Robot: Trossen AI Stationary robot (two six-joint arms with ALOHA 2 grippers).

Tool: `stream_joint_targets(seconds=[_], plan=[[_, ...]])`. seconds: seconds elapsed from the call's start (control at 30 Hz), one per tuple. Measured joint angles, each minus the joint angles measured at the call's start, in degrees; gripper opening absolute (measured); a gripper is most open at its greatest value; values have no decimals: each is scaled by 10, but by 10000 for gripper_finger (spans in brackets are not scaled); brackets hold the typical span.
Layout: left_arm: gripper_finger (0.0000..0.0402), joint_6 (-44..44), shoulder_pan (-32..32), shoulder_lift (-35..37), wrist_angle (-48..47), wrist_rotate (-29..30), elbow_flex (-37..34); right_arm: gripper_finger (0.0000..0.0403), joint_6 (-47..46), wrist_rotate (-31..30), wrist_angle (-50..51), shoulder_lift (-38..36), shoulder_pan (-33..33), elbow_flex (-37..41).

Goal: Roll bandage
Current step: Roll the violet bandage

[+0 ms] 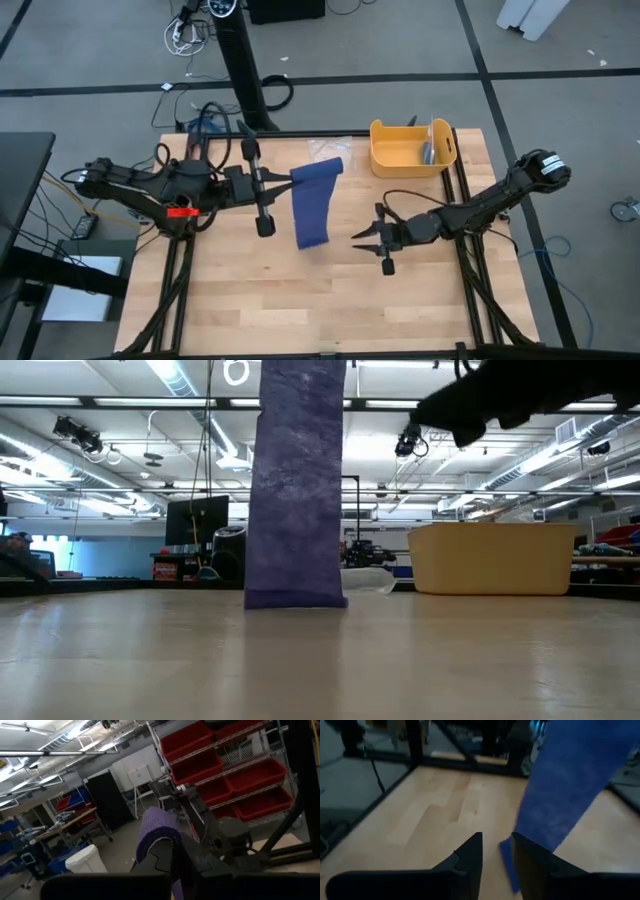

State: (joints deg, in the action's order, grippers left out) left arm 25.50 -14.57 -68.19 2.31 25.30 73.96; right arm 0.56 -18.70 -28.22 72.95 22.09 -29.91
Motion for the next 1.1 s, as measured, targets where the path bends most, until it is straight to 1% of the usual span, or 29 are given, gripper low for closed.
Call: stream_joint_targets(seconds=[0.13, 0.3, 0.43, 0.53, 0.77, 1.0, 1.1], plan=[[15, 0, 0, 0, 0, 0, 13, 112, -18, -16, -2, 67, 0, -20], [15, 1, 0, -1, -12, 0, 38, 114, -3, -21, 2, 154, -4, -77], [15, 13, 0, 1, -8, 0, 56, 113, 8, -22, 7, 200, -11, -124], [15, 13, 0, 0, -11, 0, 65, 112, 17, -23, 35, 226, -20, -155], [15, 14, 0, 0, -19, -3, 66, 112, 73, -33, 90, 272, -44, -195], [15, 14, 0, 0, 17, -3, 66, 112, 127, -83, 140, 282, -43, -196], [15, 3, 0, 0, 35, -3, 66, 112, 147, -123, 148, 282, -43, -196]])
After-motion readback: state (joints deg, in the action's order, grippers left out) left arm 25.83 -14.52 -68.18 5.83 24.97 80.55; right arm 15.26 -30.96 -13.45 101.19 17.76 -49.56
